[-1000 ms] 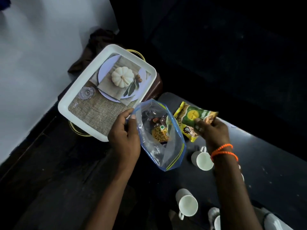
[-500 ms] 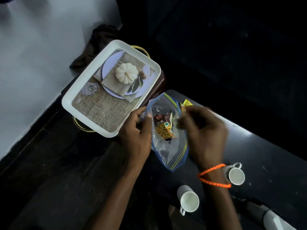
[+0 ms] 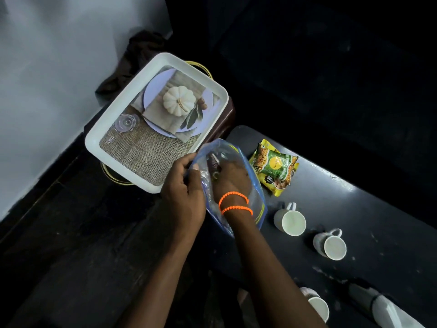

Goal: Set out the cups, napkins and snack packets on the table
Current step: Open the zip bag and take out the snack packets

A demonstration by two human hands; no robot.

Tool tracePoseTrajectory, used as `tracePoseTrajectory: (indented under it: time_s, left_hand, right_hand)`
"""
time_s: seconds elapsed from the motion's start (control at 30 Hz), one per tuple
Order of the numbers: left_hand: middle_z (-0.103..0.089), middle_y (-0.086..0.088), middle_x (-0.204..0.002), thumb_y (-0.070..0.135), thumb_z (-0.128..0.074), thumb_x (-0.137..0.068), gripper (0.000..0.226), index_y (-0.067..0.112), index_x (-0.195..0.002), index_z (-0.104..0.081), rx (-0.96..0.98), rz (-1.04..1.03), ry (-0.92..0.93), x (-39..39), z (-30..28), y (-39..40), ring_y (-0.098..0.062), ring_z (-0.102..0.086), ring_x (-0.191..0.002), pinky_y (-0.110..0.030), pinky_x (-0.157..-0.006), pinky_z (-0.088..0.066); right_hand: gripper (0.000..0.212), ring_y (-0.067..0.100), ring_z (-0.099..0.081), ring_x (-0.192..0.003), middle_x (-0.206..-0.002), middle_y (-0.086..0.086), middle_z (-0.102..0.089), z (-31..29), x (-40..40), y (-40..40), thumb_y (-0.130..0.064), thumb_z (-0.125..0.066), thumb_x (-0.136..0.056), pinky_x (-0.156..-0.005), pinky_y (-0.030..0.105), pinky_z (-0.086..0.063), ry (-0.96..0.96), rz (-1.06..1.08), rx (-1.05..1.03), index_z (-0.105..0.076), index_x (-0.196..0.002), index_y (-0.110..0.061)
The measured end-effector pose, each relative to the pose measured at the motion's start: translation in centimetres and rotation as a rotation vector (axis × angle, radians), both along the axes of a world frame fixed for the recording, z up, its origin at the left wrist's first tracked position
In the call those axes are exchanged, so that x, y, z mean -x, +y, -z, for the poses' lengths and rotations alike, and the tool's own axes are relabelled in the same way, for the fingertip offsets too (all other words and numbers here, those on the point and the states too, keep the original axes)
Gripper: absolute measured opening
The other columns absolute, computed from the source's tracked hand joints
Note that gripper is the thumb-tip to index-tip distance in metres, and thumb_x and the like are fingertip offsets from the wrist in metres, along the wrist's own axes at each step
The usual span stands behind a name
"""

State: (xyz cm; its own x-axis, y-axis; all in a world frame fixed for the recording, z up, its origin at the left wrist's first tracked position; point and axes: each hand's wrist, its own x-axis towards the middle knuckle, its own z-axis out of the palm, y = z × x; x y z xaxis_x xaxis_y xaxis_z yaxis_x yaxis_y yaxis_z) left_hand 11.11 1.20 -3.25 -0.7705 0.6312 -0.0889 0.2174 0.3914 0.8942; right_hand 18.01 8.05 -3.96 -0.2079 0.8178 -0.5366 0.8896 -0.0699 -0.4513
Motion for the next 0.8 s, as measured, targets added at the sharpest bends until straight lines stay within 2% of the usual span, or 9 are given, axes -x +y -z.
tracePoseTrajectory:
  time_s: [0.1,0.17,0.23,0.33,0.4,0.47,0.53,0.67,0.8]
  left_hand:
    - [-0.076,0.0,-0.116,0.015,-0.058,-0.097,0.027,0.017,-0.119,-0.073,0.052,-0.044,0.023,1.2,0.2,0.3,-0.013,-0.068,-0.106,-0.005,-0.087,-0.044]
    - [-0.076,0.001,-0.115,0.011,-0.058,-0.094,0.029,0.018,-0.117,-0.074,0.089,-0.043,0.028,2.1,0.2,0.4,-0.015,-0.068,-0.107,-0.001,-0.086,-0.042]
    - [-0.077,-0.004,-0.113,0.01,-0.061,-0.093,0.028,0.016,-0.116,-0.075,0.125,0.008,-0.08,3.2,0.7,0.7,-0.023,-0.07,-0.108,-0.018,-0.097,-0.051]
    - [-0.077,-0.014,-0.103,0.03,-0.064,-0.08,0.032,0.019,-0.107,-0.076,0.108,0.098,-0.306,3.9,0.6,0.9,-0.028,-0.071,-0.099,-0.04,-0.094,-0.056]
    - [-0.076,-0.003,-0.091,0.016,-0.075,-0.081,0.019,0.02,-0.099,-0.076,0.157,0.137,-0.128,4.1,0.8,0.4,-0.021,-0.071,-0.092,-0.036,-0.086,-0.057]
    - [-0.072,0.004,-0.079,0.0,-0.076,-0.084,0.019,0.019,-0.087,-0.073,0.189,0.097,-0.035,4.7,1.3,0.1,-0.014,-0.065,-0.08,-0.038,-0.075,-0.057]
    - [-0.073,0.003,-0.077,0.013,-0.069,-0.087,0.009,0.02,-0.086,-0.074,0.196,0.018,-0.218,5.5,1.0,0.3,-0.016,-0.066,-0.078,-0.036,-0.071,-0.055]
    - [-0.074,0.015,-0.065,0.004,-0.058,-0.089,0.027,0.022,-0.081,-0.076,0.017,-0.121,-0.449,6.6,-0.2,-0.5,0.004,-0.063,-0.056,-0.01,-0.05,-0.048]
    - [-0.071,0.02,-0.059,-0.004,-0.051,-0.088,0.053,0.03,-0.058,-0.079,-0.041,-0.152,-0.418,7.7,-1.1,-2.1,0.009,-0.064,-0.06,-0.007,-0.063,-0.049]
  right_hand:
    - [0.03,0.029,-0.066,-0.11,-0.119,0.014,-0.071,-1.8,0.0,-1.4,-0.027,-0.051,-0.105,-0.088,0.025,-0.048,0.154,0.082,0.012,-0.063,-0.126,-0.009]
    - [0.031,0.027,-0.069,-0.086,-0.09,0.009,-0.075,-3.9,-0.9,-3.0,-0.046,-0.058,-0.098,-0.07,0.024,-0.044,0.141,0.048,-0.24,-0.071,-0.095,-0.017]
    - [0.027,0.027,-0.066,-0.074,-0.075,0.005,-0.07,-6.4,-1.8,-4.5,-0.046,-0.069,-0.084,-0.06,0.027,-0.032,0.109,-0.016,-0.405,-0.066,-0.079,-0.02]
    - [0.021,0.02,-0.06,-0.076,-0.079,0.001,-0.064,-9.6,-2.9,-5.7,-0.026,-0.081,-0.067,-0.064,0.023,-0.034,0.28,-0.031,-0.414,-0.072,-0.085,-0.02]
    - [0.027,0.01,-0.059,-0.079,-0.083,-0.004,-0.064,-11.6,-4.2,-5.3,-0.016,-0.085,-0.066,-0.068,0.016,-0.041,0.487,0.021,-0.403,-0.076,-0.09,-0.022]
    - [0.026,0.013,-0.064,-0.081,-0.083,-0.003,-0.068,-13.5,-5.8,-4.2,-0.012,-0.086,-0.069,-0.072,0.026,-0.049,0.71,0.136,-0.399,-0.078,-0.091,-0.023]
    - [0.02,0.023,-0.069,-0.083,-0.087,0.005,-0.071,-14.2,-7.5,-2.8,-0.015,-0.086,-0.075,-0.072,0.041,-0.054,0.849,0.265,-0.376,-0.078,-0.092,-0.02]
    - [0.023,0.022,-0.076,-0.094,-0.1,0.009,-0.079,-10.9,-11.4,0.0,-0.02,-0.082,-0.085,-0.078,0.033,-0.06,0.855,0.532,-0.259,-0.078,-0.105,-0.011]
    - [0.022,0.031,-0.077,-0.089,-0.095,0.015,-0.08,-2.2,-12.8,0.2,-0.01,-0.08,-0.085,-0.079,0.048,-0.064,0.693,0.707,-0.063,-0.077,-0.105,-0.004]
